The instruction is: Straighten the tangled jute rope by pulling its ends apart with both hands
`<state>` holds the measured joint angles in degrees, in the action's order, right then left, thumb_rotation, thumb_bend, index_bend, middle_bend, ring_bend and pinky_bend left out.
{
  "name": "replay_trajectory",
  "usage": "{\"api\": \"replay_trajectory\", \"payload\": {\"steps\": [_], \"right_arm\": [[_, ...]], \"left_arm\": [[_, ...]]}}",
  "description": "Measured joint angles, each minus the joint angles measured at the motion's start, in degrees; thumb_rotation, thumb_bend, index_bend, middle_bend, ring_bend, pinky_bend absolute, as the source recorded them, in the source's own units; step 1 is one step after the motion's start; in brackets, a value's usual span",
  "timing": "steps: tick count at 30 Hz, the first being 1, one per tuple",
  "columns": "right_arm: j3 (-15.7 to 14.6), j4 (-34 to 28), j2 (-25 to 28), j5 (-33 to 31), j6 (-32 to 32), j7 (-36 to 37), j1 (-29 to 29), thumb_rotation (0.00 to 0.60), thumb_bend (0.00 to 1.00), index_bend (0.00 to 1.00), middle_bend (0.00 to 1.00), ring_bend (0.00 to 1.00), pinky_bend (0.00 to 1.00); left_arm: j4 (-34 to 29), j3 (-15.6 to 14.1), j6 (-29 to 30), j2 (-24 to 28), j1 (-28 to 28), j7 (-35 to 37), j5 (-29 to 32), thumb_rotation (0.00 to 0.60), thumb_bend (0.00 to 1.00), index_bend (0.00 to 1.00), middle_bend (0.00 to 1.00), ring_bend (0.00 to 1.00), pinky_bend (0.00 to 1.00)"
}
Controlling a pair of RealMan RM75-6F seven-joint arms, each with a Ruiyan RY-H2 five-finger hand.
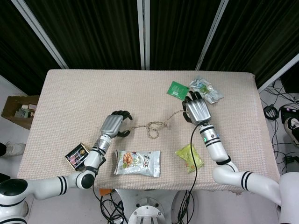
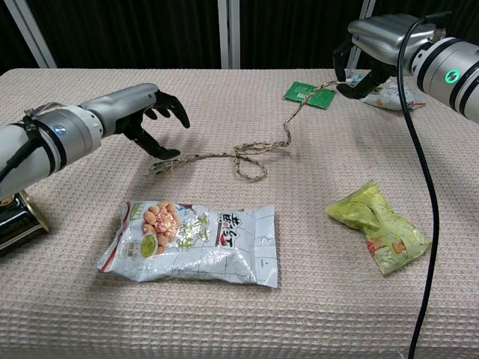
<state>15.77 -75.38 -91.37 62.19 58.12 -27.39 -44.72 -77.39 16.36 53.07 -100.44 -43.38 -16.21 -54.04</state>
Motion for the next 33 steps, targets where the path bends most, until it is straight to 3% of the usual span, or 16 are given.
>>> {"api": "replay_trajectory", "payload": {"steps": [15,33], "right_arm": [[-0.7,0.8,0.3,-0.1,0.1,1.7,0.1,0.6,0.54,0.63,0.36,0.11,0.2],[-1.1,2.5,-0.6,-0.5,-0.1,2.9,0.1,0.6,0.54,0.63,0.36,0.11,0.19]], "left_arm": [[6.7,0.5,0.6,-6.5,-3.0,-4.0,4.8,0.6,0.27,0.42,0.21,0.17,0.17],[11.8,0.7,0.1,-9.9,-3.8,-4.3,5.6,0.6,0.41,0.54,0.24,0.17,0.17]]}}
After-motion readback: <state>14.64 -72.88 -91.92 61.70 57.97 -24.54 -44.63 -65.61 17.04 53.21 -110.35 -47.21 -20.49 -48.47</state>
